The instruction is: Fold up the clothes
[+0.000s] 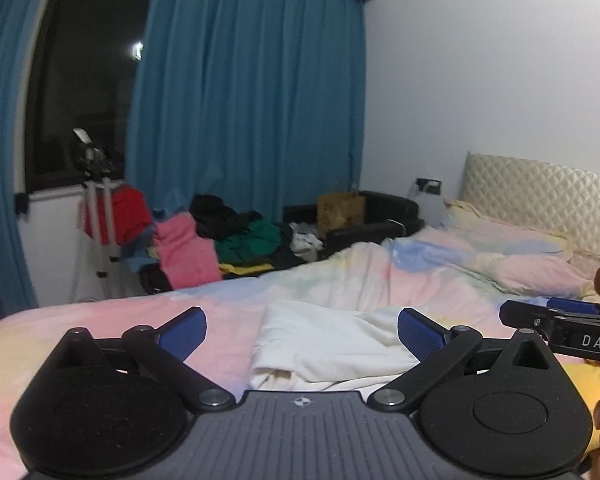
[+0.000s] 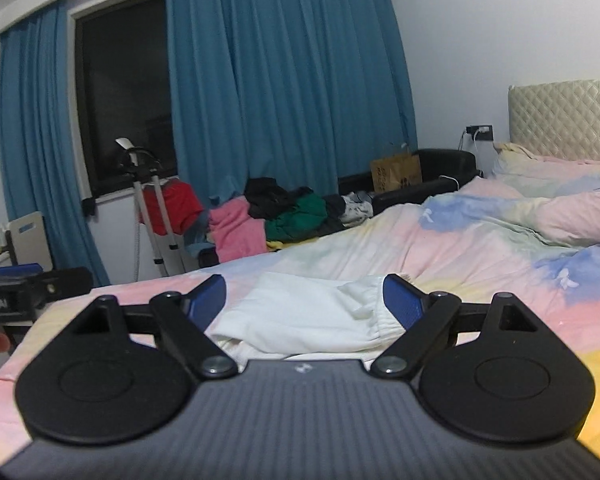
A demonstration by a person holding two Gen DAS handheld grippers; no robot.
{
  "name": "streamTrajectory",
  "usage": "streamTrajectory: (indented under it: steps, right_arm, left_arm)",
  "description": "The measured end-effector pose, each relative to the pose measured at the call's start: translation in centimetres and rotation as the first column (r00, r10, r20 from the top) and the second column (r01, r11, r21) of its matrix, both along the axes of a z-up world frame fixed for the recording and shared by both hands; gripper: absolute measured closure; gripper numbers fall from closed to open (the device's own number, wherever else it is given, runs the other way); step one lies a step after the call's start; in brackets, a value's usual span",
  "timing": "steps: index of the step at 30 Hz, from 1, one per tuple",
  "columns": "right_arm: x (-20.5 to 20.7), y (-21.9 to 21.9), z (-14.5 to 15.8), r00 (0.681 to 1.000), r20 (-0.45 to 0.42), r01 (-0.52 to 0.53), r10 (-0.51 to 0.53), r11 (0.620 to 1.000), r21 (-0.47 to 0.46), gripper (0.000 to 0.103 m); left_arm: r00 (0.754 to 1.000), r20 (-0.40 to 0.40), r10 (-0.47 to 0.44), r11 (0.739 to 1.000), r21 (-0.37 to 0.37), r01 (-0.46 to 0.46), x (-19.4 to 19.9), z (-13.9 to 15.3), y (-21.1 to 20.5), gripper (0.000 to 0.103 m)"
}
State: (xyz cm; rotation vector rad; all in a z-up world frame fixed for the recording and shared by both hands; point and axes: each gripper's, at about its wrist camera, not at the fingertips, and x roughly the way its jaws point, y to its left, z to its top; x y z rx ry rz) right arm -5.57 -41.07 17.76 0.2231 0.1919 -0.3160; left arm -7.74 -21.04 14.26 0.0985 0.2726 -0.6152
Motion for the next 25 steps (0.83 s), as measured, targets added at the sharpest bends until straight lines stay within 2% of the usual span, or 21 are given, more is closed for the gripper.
streamTrajectory:
  steps: [6, 12, 14, 18, 25]
  right_arm:
    - [-1.3, 3.5, -1.0, 1.0, -0.023, -0.019, 0.018, 0.999, -0.028, 0.016]
    - [-1.6, 5.3, -2.9, 1.0, -0.03, -0.002, 0.001, 1.0, -0.019, 0.016]
    - [-1.6, 5.9, -3.6, 0.999, -0.042, 0.005, -0.005, 1.0, -0.013, 0.016]
    - [-1.3, 7.5, -4.7, 0.995, -0.078, 0.049, -0.055, 0.996, -0.076, 0.016]
    - [-0.8, 8.3, -5.2, 0.99, -0.096, 0.095, -0.107, 0.988, -0.119, 0.016]
  left_arm:
    - [0.999, -0.03, 0.04, 0.998, -0.046, -0.042, -3.2, -1.4, 3.1, 0.0]
    - [0.997, 0.0, 0.078, 0.997, -0.017, -0.078, -5.0, -3.0, 4.2, 0.0]
    - [0.997, 0.002, 0.08, 0.997, -0.006, -0.08, -5.2, -3.5, 4.3, 0.0]
    - [0.997, -0.016, 0.075, 0.997, -0.005, -0.075, -5.2, -4.3, 4.4, 0.0]
    - [0.996, -0.051, 0.07, 0.998, 0.005, -0.07, -4.0, -5.7, 4.3, 0.0]
